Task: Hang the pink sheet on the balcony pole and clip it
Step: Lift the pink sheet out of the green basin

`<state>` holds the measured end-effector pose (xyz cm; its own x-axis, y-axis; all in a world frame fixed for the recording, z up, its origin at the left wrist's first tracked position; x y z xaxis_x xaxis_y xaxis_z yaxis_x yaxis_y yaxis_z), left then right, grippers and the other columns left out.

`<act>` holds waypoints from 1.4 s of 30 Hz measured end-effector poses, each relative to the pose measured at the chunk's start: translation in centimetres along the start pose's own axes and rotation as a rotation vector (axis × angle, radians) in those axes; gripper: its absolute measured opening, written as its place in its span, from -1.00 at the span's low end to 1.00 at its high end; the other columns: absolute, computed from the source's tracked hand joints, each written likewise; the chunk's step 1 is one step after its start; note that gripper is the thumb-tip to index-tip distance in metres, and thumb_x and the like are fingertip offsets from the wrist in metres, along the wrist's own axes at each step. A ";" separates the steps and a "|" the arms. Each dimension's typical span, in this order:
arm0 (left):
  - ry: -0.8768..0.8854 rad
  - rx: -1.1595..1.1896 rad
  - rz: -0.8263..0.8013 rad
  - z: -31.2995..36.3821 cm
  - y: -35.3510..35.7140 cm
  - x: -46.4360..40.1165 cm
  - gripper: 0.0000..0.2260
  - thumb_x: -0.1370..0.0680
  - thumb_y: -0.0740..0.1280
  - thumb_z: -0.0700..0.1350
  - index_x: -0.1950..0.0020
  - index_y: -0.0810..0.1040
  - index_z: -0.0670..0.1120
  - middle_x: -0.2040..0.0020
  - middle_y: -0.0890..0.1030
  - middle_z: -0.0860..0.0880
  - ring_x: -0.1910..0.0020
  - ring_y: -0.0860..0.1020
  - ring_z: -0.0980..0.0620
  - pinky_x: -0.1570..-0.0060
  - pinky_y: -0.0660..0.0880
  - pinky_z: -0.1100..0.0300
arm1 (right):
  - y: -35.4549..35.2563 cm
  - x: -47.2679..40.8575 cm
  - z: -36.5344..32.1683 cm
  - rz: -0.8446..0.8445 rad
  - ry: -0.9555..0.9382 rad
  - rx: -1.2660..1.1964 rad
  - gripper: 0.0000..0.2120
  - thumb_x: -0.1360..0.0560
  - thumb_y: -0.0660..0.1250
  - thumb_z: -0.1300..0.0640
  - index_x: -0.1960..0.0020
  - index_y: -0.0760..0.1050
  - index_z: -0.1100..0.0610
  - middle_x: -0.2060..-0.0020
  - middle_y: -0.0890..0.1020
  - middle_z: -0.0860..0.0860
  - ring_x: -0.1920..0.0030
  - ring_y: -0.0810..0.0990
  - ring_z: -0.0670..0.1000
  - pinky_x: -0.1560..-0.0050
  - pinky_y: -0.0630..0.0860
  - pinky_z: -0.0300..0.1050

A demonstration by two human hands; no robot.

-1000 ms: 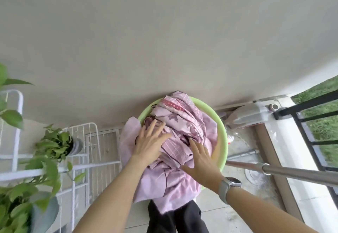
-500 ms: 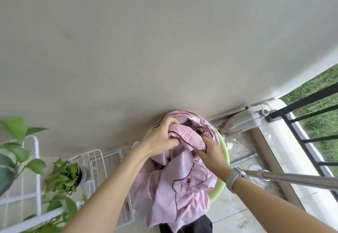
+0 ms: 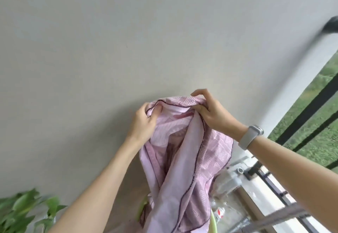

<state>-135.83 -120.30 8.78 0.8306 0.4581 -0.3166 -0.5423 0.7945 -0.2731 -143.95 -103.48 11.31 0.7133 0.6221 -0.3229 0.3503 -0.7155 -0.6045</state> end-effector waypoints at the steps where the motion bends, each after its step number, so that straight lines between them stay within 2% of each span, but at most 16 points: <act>1: 0.080 -0.033 0.058 3.6 -1.2 -1.3 -0.86 -0.56 0.24 -0.10 0.09 0.51 -0.15 0.18 0.60 -0.01 0.17 0.54 0.11 0.08 0.43 0.25 | -2.2 -0.9 -2.8 0.035 -0.058 0.014 -0.76 -0.54 0.13 0.31 -0.20 0.29 0.19 0.49 0.51 -0.24 0.38 0.44 -0.33 0.28 0.32 -0.49; 4: 0.340 -0.077 0.246 14.5 -4.8 -3.8 -0.75 -0.56 0.24 -0.09 0.10 0.44 -0.31 0.22 0.52 -0.26 0.24 0.45 -0.11 0.13 0.40 0.09 | -8.5 -3.1 -11.1 0.191 -0.243 -0.018 -0.70 -0.56 0.08 0.31 -0.28 0.24 0.18 0.43 0.47 -0.21 0.32 0.46 -0.32 0.21 0.32 -0.49; 8: 0.475 0.078 0.192 24.0 -6.4 -3.8 -0.89 -0.57 0.22 -0.11 0.12 0.36 -0.10 0.22 0.45 0.02 0.29 0.41 0.24 0.25 0.35 0.49 | -14.3 -3.4 -17.9 0.411 -0.391 -0.197 -0.78 -0.56 0.07 0.31 -0.20 0.32 0.26 0.22 0.47 -0.10 0.20 0.44 -0.30 0.13 0.37 -0.46; 10: 0.370 0.215 0.018 24.1 -4.3 -2.7 -0.91 -0.58 0.15 -0.01 0.04 0.34 -0.01 0.07 0.45 0.07 0.10 0.45 0.29 0.12 0.37 0.54 | -14.6 -2.8 -18.4 0.408 -0.366 -0.250 -0.84 -0.57 0.09 0.29 -0.12 0.34 0.26 0.13 0.49 -0.01 0.10 0.45 -0.16 0.07 0.40 -0.38; 12: 0.230 0.188 -0.180 21.5 -0.8 -0.8 -0.64 -0.48 0.08 0.22 -0.17 0.32 0.05 -0.08 0.41 0.17 -0.12 0.40 0.30 -0.01 0.30 0.56 | -13.3 -1.9 -17.4 0.339 -0.314 -0.226 -0.87 -0.56 0.11 0.27 -0.11 0.32 0.23 0.15 0.47 -0.06 0.15 0.44 -0.20 0.11 0.38 -0.45; 14: 0.102 0.041 -0.349 18.1 2.1 1.6 -0.44 -0.37 0.09 0.31 -0.19 0.44 -0.02 0.02 0.51 0.20 -0.04 0.47 0.23 -0.01 0.35 0.42 | -11.5 -1.0 -15.3 0.233 -0.235 -0.188 -0.84 -0.56 0.13 0.27 -0.14 0.29 0.24 0.18 0.46 -0.09 0.18 0.43 -0.26 0.15 0.38 -0.49; 17: -0.011 -0.009 -0.362 14.5 2.0 2.1 -0.58 -0.47 0.23 0.15 -0.05 0.57 -0.18 0.16 0.60 0.06 0.16 0.53 0.14 0.11 0.43 0.33 | -10.5 0.6 -12.3 0.140 -0.191 -0.011 -0.86 -0.55 0.16 0.26 -0.10 0.29 0.22 0.26 0.46 -0.10 0.24 0.43 -0.22 0.21 0.35 -0.44; 20: 0.013 0.180 -0.538 15.5 2.5 2.2 -0.66 -0.41 0.34 0.04 -0.13 0.56 -0.05 0.01 0.64 0.19 -0.03 0.56 0.26 0.06 0.41 0.52 | -10.7 2.2 -9.6 0.087 -0.164 0.221 -0.94 -0.54 0.17 0.22 0.03 0.27 0.16 0.31 0.49 -0.04 0.30 0.43 0.00 0.26 0.32 -0.15; 23: -0.050 0.338 -0.671 17.4 3.3 1.9 -0.57 -0.35 0.30 0.11 -0.06 0.59 -0.16 -0.02 0.66 0.00 -0.09 0.58 0.09 -0.02 0.50 0.35 | -11.0 3.6 -7.9 0.183 -0.064 0.285 -0.82 -0.53 0.21 0.20 0.19 0.22 0.08 0.40 0.43 -0.06 0.34 0.36 0.05 0.31 0.28 -0.07; 25: -0.176 0.404 -0.542 17.8 3.0 0.2 -0.53 -0.43 0.23 0.14 -0.01 0.59 -0.26 0.05 0.66 -0.17 0.04 0.63 -0.07 0.01 0.57 0.14 | -10.3 4.6 -7.5 0.222 0.007 0.099 -0.84 -0.54 0.20 0.18 0.20 0.29 0.07 0.40 0.43 -0.03 0.34 0.39 0.03 0.31 0.29 -0.13; 27: -0.237 0.424 -0.354 17.9 2.7 -1.1 -0.64 -0.53 0.22 0.04 0.09 0.58 -0.26 0.17 0.61 -0.21 0.25 0.61 -0.05 0.12 0.56 0.12 | -7.5 5.7 -7.2 0.088 0.103 -0.224 -0.89 -0.55 0.17 0.12 -0.05 0.36 0.11 0.31 0.50 -0.03 0.33 0.48 -0.07 0.29 0.39 -0.20; 30: -0.217 0.515 -0.154 18.8 3.3 -1.8 -0.77 -0.58 0.19 -0.13 0.23 0.47 -0.19 0.27 0.52 -0.14 0.37 0.52 0.04 0.18 0.48 0.16 | -2.3 7.2 -7.8 -0.155 0.170 -0.456 -0.48 -0.50 0.27 0.13 -0.36 0.09 -0.02 -0.04 0.59 -0.01 0.13 0.62 -0.16 0.14 0.54 -0.30; 32: -0.183 0.582 -0.065 19.5 3.1 -1.9 -0.79 -0.58 0.19 -0.18 0.24 0.46 -0.18 0.32 0.53 -0.10 0.34 0.52 0.03 0.15 0.47 0.17 | -1.3 7.2 -7.7 -0.068 0.182 -0.470 -0.56 -0.46 0.28 0.21 -0.28 0.26 -0.03 0.01 0.62 -0.01 0.11 0.62 -0.15 0.11 0.55 -0.28; 35: -0.096 0.598 0.013 20.7 1.2 -2.2 -0.79 -0.58 0.20 -0.20 0.26 0.45 -0.15 0.42 0.57 -0.01 0.39 0.55 0.08 0.23 0.51 0.23 | -2.1 6.6 -7.3 -0.004 0.267 -0.477 -0.87 -0.49 0.24 0.27 -0.02 0.49 0.26 0.17 0.60 0.10 0.18 0.58 0.00 0.14 0.54 -0.11; 40: 0.253 0.068 0.062 22.2 -4.9 -2.7 -0.93 -0.55 0.26 -0.16 0.08 0.47 -0.16 0.20 0.55 -0.03 0.18 0.52 0.03 0.18 0.43 0.32 | -10.1 4.1 -10.0 0.000 0.186 -0.670 -0.69 -0.49 0.07 0.47 -0.12 0.45 0.24 0.12 0.58 0.09 0.19 0.58 -0.04 0.17 0.54 -0.25; 42: 0.375 -0.234 0.036 22.4 -5.8 -2.7 -0.92 -0.53 0.28 -0.11 0.08 0.46 -0.11 0.20 0.55 0.00 0.17 0.49 -0.01 0.16 0.40 0.22 | -13.5 3.1 -12.6 -0.071 0.124 -0.831 -0.70 -0.48 0.14 0.33 -0.17 0.47 0.21 0.09 0.62 0.08 0.18 0.62 -0.05 0.15 0.57 -0.25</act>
<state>-132.11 -117.18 31.53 0.7305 0.2734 -0.6258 -0.6201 0.6494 -0.4402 -138.79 -95.85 27.67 0.7174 0.6694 -0.1929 0.6948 -0.7077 0.1279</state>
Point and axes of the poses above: each hand's wrist, its own x-axis away from the middle knuckle, its own y-axis out of the palm, z = x × y, the point moved 8 cm from there along -x, towards the middle knuckle
